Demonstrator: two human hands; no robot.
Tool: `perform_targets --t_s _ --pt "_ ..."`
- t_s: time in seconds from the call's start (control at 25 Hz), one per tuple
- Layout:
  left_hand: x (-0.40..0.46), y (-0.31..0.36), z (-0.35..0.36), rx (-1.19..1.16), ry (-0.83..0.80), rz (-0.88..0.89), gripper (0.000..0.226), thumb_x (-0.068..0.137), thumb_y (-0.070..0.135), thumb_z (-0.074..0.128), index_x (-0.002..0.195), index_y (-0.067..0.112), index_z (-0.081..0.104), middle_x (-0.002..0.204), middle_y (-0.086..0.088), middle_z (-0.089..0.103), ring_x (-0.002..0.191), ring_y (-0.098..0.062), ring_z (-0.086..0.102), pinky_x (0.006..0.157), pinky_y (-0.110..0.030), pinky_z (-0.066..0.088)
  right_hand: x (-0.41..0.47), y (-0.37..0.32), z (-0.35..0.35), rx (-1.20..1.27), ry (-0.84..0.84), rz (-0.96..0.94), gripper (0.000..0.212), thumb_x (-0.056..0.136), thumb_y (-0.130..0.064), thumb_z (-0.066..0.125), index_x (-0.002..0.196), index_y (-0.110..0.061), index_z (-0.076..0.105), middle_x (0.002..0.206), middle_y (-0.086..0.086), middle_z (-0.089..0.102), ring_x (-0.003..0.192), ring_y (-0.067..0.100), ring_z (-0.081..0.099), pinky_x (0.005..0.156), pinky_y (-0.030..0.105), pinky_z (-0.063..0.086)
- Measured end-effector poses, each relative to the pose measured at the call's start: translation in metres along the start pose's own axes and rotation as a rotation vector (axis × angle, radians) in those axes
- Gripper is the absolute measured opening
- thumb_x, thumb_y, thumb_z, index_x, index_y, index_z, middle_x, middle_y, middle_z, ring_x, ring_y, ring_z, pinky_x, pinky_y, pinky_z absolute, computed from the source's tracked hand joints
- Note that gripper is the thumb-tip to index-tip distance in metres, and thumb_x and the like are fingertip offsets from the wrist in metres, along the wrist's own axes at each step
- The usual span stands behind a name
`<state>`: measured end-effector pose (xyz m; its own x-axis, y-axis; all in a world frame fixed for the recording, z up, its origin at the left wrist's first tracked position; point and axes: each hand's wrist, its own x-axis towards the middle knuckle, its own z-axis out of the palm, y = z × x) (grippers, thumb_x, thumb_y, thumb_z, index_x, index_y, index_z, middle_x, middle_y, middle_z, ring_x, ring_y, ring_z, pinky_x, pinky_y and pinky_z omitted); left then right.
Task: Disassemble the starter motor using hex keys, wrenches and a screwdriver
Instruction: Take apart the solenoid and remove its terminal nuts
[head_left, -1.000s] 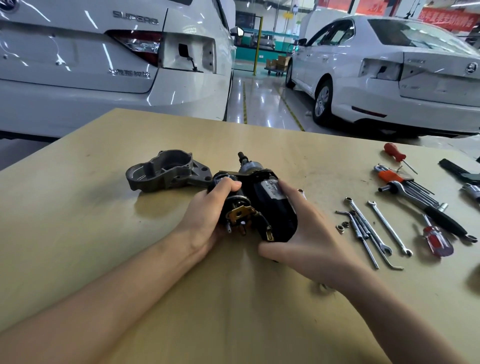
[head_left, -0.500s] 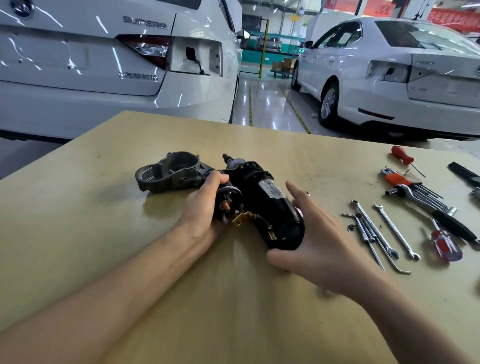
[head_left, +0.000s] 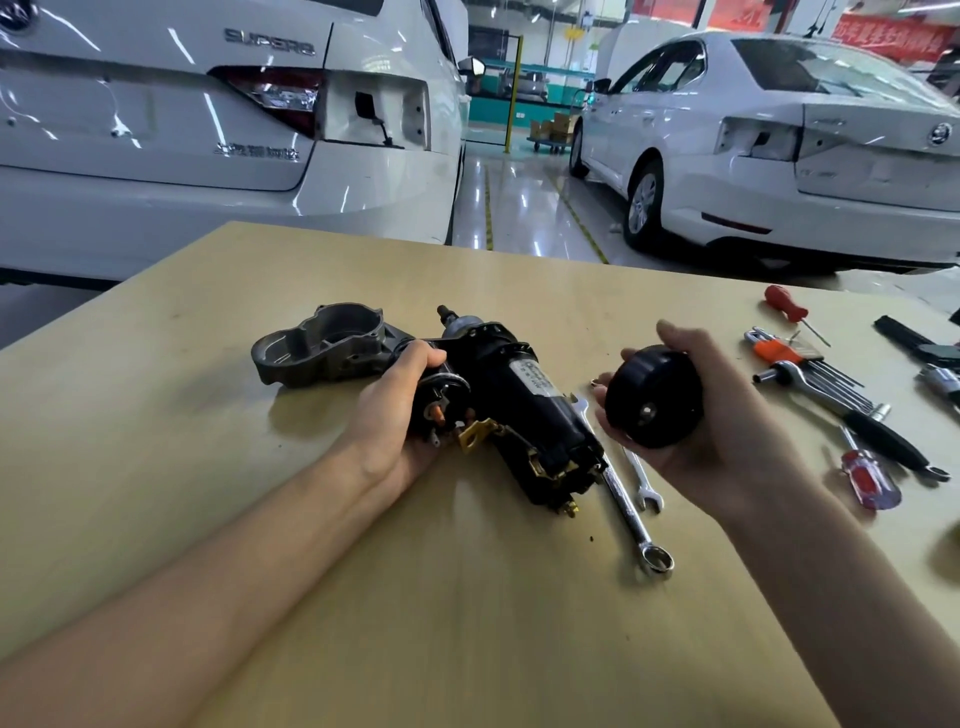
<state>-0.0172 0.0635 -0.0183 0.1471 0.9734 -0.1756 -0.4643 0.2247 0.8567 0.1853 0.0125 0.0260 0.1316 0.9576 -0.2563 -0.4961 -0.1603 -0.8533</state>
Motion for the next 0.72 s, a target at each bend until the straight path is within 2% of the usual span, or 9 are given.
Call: perform_targets --t_s 0.12,0.24,0.32,0.4,0.44,0.56,0.64,0.72 --pt "0.001 0.001 -0.003 -0.002 -0.033 -0.005 0.011 0.089 0.021 0.051 0.092 0.012 0.056 0.077 -0.01 0.057 0.066 -0.02 0.054 0.062 -0.03 0.046 0.007 0.004 -0.001 0.191 0.04 0.09 0.05 0.072 -0.048 0.07 0.099 -0.008 0.057 0.079 0.013 0.067 0.07 0.029 0.07 0.057 0.038 0.057" --pt "0.002 0.001 -0.004 0.004 -0.049 -0.007 0.011 0.089 0.021 0.052 0.083 0.013 0.057 0.073 -0.007 0.057 0.063 -0.018 0.055 0.061 -0.029 0.046 0.013 0.004 -0.003 0.247 -0.036 0.094 0.043 0.093 -0.041 0.053 0.117 -0.006 0.054 0.093 0.016 0.069 0.08 0.03 0.07 0.055 0.041 0.059" --pt "0.003 -0.001 -0.004 0.021 -0.051 -0.004 0.01 0.089 0.021 0.053 0.085 0.012 0.056 0.076 -0.01 0.055 0.065 -0.02 0.052 0.062 -0.03 0.044 0.012 0.003 -0.003 0.247 -0.105 0.088 0.046 0.097 -0.035 0.047 0.131 -0.004 0.046 0.106 0.02 0.068 0.086 0.033 0.071 0.061 0.049 0.059" --pt "0.003 -0.002 -0.004 0.044 -0.048 -0.005 0.012 0.089 0.02 0.053 0.092 0.009 0.056 0.084 -0.015 0.054 0.071 -0.026 0.05 0.068 -0.035 0.041 0.009 0.002 -0.002 0.232 -0.167 0.063 0.042 0.092 -0.022 0.052 0.129 -0.004 0.045 0.112 0.021 0.065 0.094 0.036 0.069 0.069 0.051 0.058" --pt "0.003 -0.003 -0.004 0.056 -0.041 -0.003 0.012 0.089 0.02 0.053 0.091 0.008 0.057 0.084 -0.016 0.054 0.07 -0.027 0.051 0.067 -0.036 0.041 0.008 0.001 -0.001 0.213 -0.193 0.018 0.042 0.083 -0.012 0.057 0.123 -0.005 0.048 0.107 0.019 0.064 0.094 0.035 0.069 0.07 0.048 0.059" --pt "0.003 -0.002 -0.004 0.062 -0.028 -0.004 0.013 0.09 0.019 0.054 0.085 0.009 0.059 0.077 -0.012 0.056 0.062 -0.022 0.054 0.059 -0.034 0.044 0.011 0.0 0.017 0.079 -0.221 -0.22 0.06 0.057 0.01 0.064 0.115 -0.002 0.053 0.09 0.014 0.065 0.084 0.029 0.069 0.071 0.033 0.058" --pt "0.002 -0.001 -0.003 0.024 -0.035 -0.016 0.01 0.089 0.018 0.055 0.087 0.009 0.059 0.078 -0.011 0.058 0.061 -0.02 0.056 0.055 -0.03 0.048 0.014 0.0 0.043 -0.046 -0.275 -0.333 0.056 0.057 0.016 0.066 0.11 -0.003 0.059 0.09 0.011 0.072 0.078 0.023 0.071 0.071 0.027 0.057" --pt "0.001 0.001 -0.004 0.009 -0.026 -0.015 0.01 0.088 0.019 0.059 0.093 0.01 0.061 0.085 -0.012 0.062 0.07 -0.022 0.059 0.06 -0.032 0.048 0.019 0.008 0.07 -0.312 -0.273 -0.388 0.04 0.067 0.018 0.064 0.098 -0.009 0.066 0.086 0.008 0.075 0.072 0.016 0.071 0.067 0.025 0.056"
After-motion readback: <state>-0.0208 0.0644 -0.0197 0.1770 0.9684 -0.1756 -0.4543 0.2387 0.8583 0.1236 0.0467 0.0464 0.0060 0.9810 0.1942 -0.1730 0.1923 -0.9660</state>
